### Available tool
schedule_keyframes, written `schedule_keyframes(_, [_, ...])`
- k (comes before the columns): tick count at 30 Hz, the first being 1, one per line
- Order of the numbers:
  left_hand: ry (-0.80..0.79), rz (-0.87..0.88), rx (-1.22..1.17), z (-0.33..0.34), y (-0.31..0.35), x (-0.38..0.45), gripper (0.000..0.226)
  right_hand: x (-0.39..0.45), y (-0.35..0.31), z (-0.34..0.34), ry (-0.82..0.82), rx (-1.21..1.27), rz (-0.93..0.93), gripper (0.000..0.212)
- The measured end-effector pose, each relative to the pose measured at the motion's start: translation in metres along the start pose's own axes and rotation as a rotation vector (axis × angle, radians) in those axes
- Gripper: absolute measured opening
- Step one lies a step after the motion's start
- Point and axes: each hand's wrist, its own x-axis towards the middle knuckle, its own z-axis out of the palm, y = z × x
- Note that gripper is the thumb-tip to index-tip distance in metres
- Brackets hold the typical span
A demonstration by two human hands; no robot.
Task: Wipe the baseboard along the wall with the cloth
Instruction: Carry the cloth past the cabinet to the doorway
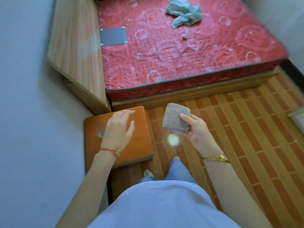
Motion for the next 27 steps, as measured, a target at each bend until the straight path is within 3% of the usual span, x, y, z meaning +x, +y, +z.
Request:
schedule_keyframes(12, [-0.241,0.28,-0.062,0.068,0.13,0.094,0.034,-0.02,-0.047,-0.124,0.325,0.248,-0.164,0.028])
schedule_keyframes(27, [-0.435,0.654,-0.152,0.229,0.419,0.178,0.033,-0.064,-0.153,-0.371,0.728,0.506,-0.33,0.026])
